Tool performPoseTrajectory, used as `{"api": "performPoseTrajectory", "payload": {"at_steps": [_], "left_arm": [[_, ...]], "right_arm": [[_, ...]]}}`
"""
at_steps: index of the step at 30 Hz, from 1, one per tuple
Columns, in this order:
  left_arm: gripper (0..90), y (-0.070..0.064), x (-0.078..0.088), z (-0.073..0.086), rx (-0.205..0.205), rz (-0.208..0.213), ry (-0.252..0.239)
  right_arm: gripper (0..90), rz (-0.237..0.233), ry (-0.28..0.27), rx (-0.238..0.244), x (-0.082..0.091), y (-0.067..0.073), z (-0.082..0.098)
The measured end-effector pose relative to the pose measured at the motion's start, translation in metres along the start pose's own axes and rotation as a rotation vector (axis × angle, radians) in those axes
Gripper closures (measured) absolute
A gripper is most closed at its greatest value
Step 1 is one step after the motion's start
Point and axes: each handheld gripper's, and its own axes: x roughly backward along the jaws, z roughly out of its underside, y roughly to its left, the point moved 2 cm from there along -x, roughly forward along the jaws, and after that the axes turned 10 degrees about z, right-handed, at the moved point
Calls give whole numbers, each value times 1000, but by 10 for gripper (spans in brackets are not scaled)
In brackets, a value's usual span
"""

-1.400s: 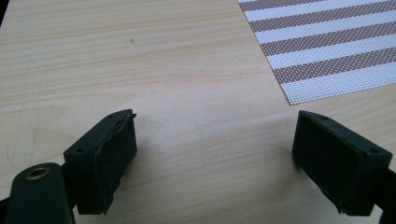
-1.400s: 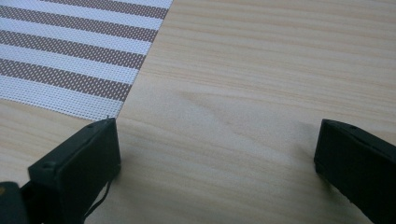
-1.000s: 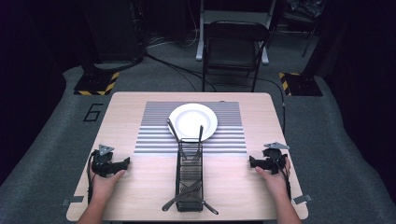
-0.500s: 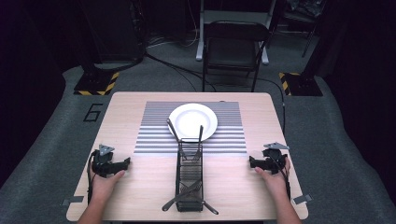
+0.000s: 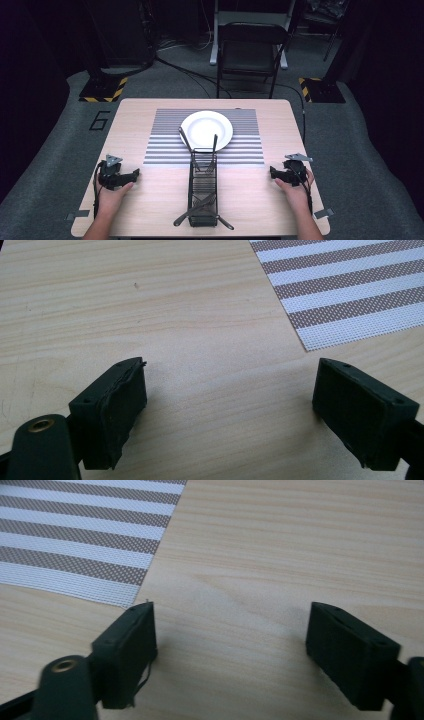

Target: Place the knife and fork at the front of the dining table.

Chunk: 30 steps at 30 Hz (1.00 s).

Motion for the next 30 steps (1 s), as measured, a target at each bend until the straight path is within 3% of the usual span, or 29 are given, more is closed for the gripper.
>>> {"api": "performPoseTrajectory", "payload": {"at_steps": [2,6,16,20,30], "left_arm": [[140,0,0,0,-1,1,0],[141,0,0,0,-2,2,0],[141,0,0,0,-2,1,0],[141,0,0,0,-2,2,0],[141,0,0,0,-2,1,0]], "right_arm": [[326,-1,-22,11,9,1,-4],[395,-56,-69,26,27,6,-12],[442,-97,-108,87,49,20,-18],[463,-147,-109,114,59,29,-24],[491,-210,-136,143,78,50,-35]]}}
